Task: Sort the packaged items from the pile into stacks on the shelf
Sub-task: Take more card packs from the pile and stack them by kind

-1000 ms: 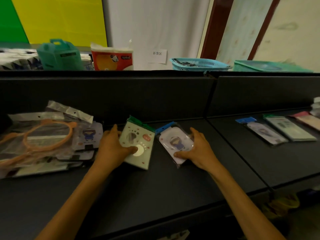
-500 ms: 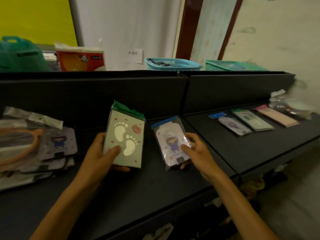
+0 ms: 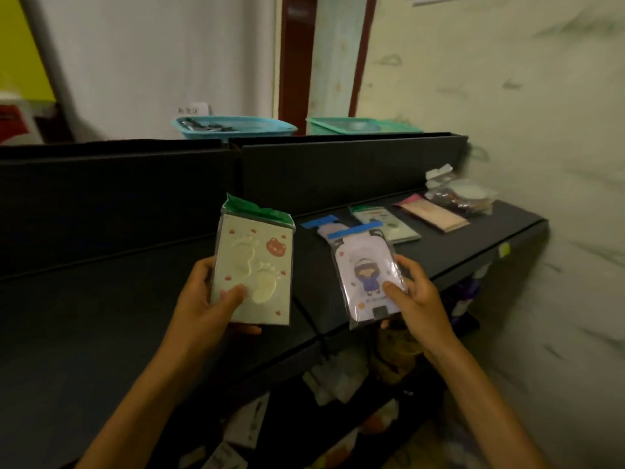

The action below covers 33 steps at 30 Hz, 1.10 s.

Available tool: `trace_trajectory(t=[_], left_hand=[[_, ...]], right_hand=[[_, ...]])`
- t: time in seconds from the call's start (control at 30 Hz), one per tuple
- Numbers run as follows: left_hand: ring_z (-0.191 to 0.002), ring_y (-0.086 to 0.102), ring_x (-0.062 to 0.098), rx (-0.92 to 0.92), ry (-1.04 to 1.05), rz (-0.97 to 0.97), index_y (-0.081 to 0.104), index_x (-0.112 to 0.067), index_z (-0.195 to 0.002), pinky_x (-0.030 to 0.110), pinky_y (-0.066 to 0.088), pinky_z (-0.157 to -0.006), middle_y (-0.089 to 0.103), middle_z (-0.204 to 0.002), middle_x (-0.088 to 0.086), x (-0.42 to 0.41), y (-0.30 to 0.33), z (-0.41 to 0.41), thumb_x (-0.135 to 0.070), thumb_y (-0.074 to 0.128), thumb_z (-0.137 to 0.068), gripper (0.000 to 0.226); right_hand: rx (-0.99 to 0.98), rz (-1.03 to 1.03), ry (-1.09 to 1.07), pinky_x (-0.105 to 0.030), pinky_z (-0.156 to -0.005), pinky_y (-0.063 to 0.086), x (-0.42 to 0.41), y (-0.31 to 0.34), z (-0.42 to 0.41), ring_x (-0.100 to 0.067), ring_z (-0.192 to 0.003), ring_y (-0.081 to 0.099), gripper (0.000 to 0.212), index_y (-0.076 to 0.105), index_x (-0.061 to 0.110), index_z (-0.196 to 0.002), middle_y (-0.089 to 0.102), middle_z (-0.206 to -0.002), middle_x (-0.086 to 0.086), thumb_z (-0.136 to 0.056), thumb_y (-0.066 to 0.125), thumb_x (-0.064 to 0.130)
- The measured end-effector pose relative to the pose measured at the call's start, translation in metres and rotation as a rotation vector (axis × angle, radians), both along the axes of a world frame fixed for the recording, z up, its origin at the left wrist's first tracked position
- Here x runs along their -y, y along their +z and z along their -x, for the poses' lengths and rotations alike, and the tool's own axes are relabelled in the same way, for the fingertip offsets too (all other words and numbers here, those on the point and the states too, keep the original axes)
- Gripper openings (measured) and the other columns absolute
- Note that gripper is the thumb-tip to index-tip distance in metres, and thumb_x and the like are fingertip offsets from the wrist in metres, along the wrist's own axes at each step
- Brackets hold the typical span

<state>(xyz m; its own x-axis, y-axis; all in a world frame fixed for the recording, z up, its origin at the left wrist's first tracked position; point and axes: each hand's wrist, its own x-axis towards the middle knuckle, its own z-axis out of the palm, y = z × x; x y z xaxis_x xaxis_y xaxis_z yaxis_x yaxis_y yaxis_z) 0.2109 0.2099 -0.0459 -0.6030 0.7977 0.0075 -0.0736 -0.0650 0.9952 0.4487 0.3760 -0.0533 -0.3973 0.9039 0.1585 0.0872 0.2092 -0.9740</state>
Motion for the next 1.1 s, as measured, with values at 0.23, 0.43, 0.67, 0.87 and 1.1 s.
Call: trace_trajectory(t=[0.23,0.43,0.67,0.87,1.1], left_hand=[[-0.094,0.065,0.023,-0.062,0.015,-0.019,0.042,-0.029,-0.123,0.036,0.059,-0.054,0.055,-0.119,-0.001,-0.073,0.000,-0.083,-0.007,0.058,-0.088,0.044],[-0.089,0.065,0.020,-0.106,0.058,-0.022,0.042,-0.026,-0.119,0.031,0.058,-0.051,0.055,-0.112,-0.006,-0.110,0.005,-0.112,-0.005,0.057,-0.088,0.040],[-0.089,0.063,0.019,-0.100,0.173,0.015,0.039,-0.029,-0.123,0.027,0.057,-0.049,0.052,-0.108,-0.009,-0.141,0.003,-0.102,-0.004,0.054,-0.089,0.044],[-0.089,0.061,0.018,-0.091,0.310,0.012,0.040,-0.028,-0.123,0.026,0.056,-0.046,0.052,-0.106,-0.010,-0.166,-0.004,-0.075,-0.004,0.054,-0.089,0.044],[-0.092,0.061,0.019,-0.085,0.414,0.025,0.042,-0.027,-0.123,0.025,0.056,-0.047,0.053,-0.111,-0.006,-0.185,-0.008,-0.044,-0.005,0.056,-0.088,0.043]], right_hand=[[0.026,0.008,-0.030,-0.028,-0.053,0.058,-0.072,0.001,-0.090,-0.009,-0.081,0.071,0.043,0.042,0.030,-0.131,0.065,-0.109,0.004,-0.093,0.056,0.016],[0.014,0.032,0.006,-0.033,-0.065,0.061,-0.124,0.001,-0.109,-0.005,-0.082,0.070,0.045,0.043,0.030,-0.132,0.066,-0.107,0.007,-0.092,0.057,0.016],[0.030,0.038,0.133,-0.024,-0.052,0.056,-0.168,-0.003,-0.067,-0.008,-0.079,0.071,0.045,0.041,0.031,-0.133,0.064,-0.110,0.003,-0.093,0.056,0.017],[0.076,0.085,0.248,-0.022,-0.053,0.055,-0.203,-0.012,-0.008,-0.007,-0.082,0.067,0.048,0.041,0.029,-0.136,0.058,-0.117,0.000,-0.093,0.054,0.014],[0.155,-0.022,0.401,-0.012,-0.054,0.050,-0.232,-0.011,0.052,0.003,-0.080,0.062,0.037,0.043,0.030,-0.124,0.054,-0.105,0.013,-0.094,0.053,0.010]])
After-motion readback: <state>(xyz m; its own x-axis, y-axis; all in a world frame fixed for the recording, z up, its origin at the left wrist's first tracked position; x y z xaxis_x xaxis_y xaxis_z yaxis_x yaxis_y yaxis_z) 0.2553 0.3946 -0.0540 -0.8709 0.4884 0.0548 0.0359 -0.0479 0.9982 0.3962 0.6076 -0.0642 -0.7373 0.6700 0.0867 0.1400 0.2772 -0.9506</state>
